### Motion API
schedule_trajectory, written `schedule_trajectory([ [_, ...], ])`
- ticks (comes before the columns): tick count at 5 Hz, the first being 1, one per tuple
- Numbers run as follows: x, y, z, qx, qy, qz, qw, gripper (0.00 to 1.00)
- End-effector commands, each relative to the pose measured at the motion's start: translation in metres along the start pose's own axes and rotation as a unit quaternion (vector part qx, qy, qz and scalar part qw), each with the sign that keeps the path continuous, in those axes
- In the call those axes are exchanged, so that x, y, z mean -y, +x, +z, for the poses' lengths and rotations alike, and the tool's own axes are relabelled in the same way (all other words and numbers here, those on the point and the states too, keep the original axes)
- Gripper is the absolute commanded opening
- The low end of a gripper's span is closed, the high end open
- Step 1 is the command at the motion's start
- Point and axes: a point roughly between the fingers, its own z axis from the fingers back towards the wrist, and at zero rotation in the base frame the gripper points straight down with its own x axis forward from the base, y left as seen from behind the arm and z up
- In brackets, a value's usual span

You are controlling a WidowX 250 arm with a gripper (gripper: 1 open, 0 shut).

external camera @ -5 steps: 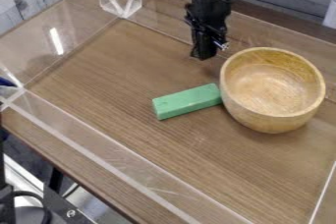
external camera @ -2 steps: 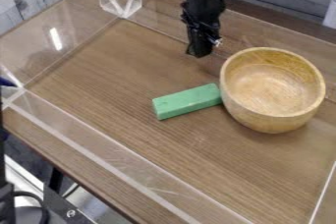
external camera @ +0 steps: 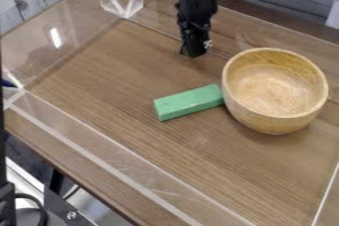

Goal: Remove the green block from inside the brown bowl and put it on the table

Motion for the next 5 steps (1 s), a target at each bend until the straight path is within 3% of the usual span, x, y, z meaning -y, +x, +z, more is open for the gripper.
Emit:
schedule_trajectory([
  [1, -0.011, 0.001, 0.015, 0.033, 0.029, -0.001, 0.9990, 0.00],
  [2, -0.013, -0.005, 0.010, 0.042, 0.030, 0.003, 0.9987, 0.00],
  [4, -0.009, -0.015, 0.006, 0.045, 0.023, -0.007, 0.9987, 0.00],
  [5, -0.007, -0.018, 0.006, 0.044, 0.028, -0.002, 0.9986, 0.00],
])
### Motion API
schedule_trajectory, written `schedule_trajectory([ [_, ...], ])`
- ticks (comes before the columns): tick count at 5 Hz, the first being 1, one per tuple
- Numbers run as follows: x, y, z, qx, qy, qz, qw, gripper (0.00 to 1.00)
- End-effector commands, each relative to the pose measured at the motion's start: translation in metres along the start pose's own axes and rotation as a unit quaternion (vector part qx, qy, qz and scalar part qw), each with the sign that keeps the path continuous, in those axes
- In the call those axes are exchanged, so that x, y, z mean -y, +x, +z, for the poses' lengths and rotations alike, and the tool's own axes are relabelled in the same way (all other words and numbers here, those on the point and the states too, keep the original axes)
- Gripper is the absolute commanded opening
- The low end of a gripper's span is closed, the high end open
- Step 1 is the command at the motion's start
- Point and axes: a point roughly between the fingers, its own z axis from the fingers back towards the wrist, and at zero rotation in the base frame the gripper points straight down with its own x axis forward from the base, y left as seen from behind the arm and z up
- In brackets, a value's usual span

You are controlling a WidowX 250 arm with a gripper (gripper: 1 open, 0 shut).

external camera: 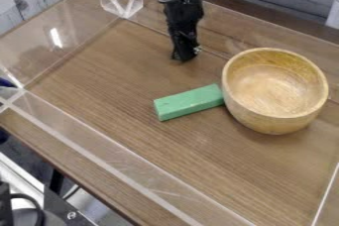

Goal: Remove the green block from inside the brown bowl and put it on the table

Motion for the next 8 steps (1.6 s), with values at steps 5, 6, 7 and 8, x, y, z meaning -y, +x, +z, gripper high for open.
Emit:
schedule_trajectory([
  [5, -0.001, -0.006, 0.012, 0.012, 0.026, 0.013, 0.9995, 0.00],
  [6, -0.004, -0.005, 0.010, 0.014, 0.022, 0.014, 0.9996, 0.00],
  [7, -0.008, -0.004, 0.007, 0.017, 0.017, 0.014, 0.9996, 0.00],
  [8, -0.008, -0.003, 0.005, 0.014, 0.012, 0.021, 0.9996, 0.00],
])
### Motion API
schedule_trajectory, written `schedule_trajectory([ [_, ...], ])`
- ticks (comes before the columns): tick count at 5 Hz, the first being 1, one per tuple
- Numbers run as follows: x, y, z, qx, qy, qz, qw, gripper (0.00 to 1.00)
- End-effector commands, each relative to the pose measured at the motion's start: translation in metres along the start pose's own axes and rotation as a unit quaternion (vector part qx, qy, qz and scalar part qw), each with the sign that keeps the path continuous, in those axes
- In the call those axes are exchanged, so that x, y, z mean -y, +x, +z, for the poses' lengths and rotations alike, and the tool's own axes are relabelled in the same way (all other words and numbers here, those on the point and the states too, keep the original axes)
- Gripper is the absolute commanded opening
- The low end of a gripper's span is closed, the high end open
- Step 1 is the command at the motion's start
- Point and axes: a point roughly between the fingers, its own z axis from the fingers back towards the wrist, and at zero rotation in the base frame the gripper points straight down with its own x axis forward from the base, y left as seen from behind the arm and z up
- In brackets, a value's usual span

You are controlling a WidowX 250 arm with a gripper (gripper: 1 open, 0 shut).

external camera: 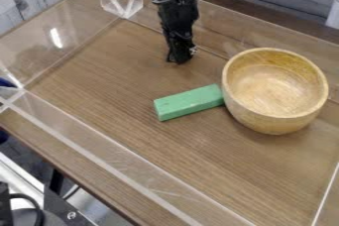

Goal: Remove the green block from inside the brown bowl and put it on the table

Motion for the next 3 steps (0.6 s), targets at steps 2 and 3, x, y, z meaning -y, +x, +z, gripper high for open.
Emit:
schedule_trajectory([
  [2, -0.0037, 0.0037, 0.0018, -0.002, -0.003, 0.015, 0.9999, 0.00],
  [3, -0.0026, 0.0004, 0.0020, -0.011, -0.001, 0.023, 0.9997, 0.00],
])
